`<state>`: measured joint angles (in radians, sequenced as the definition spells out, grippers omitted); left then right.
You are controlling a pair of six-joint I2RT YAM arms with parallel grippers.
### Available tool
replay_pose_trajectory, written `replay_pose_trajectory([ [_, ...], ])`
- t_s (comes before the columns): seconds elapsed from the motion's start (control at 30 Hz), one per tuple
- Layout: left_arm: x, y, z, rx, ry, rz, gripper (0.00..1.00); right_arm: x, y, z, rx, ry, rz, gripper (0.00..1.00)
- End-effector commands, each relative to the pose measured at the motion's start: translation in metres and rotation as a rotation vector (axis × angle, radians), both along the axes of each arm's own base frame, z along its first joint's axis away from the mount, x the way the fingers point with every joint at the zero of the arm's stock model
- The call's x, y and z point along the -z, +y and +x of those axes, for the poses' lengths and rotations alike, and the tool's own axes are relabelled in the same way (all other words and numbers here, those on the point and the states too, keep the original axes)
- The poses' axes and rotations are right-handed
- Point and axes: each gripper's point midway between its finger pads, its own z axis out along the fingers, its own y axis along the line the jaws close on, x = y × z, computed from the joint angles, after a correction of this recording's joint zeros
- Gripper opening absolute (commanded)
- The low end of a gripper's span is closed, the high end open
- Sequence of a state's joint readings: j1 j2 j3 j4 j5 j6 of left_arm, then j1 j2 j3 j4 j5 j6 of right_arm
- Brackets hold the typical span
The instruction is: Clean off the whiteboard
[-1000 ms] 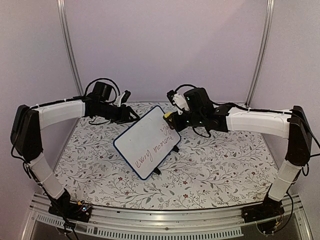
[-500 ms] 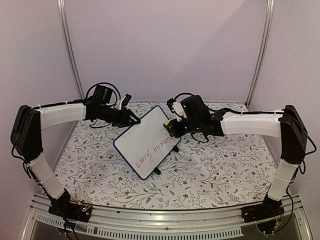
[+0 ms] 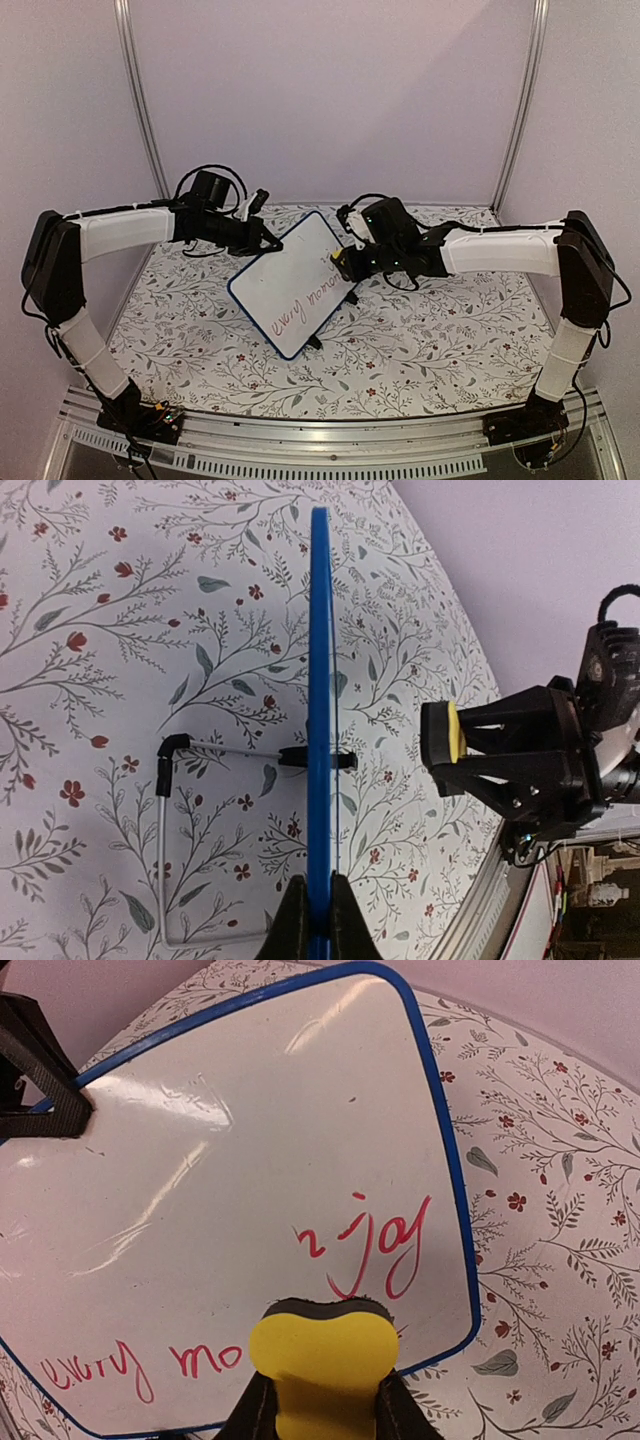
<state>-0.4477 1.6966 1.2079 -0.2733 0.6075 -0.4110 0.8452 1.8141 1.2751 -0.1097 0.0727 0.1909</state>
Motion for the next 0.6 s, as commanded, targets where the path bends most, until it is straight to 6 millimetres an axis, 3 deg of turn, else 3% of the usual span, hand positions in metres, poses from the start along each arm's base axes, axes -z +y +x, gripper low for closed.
replay_pose_trajectory([
  [0.0,0.001,-0.014,-0.026,0.061,-0.013,0.059,0.00,-0.013,-0.001,-0.008,-0.002,-0.002,0.021,0.19],
  [0.17,-0.006,-0.044,-0.063,0.189,-0.011,0.073,0.00,-0.023,-0.004,-0.017,-0.019,-0.026,0.019,0.19],
  [0.4,-0.012,-0.041,-0.081,0.239,-0.017,0.027,0.00,-0.027,-0.009,-0.031,-0.022,-0.033,0.025,0.19],
  [0.57,-0.019,-0.045,-0.088,0.283,-0.064,-0.045,0.00,-0.019,-0.014,-0.049,-0.026,-0.018,0.044,0.18],
])
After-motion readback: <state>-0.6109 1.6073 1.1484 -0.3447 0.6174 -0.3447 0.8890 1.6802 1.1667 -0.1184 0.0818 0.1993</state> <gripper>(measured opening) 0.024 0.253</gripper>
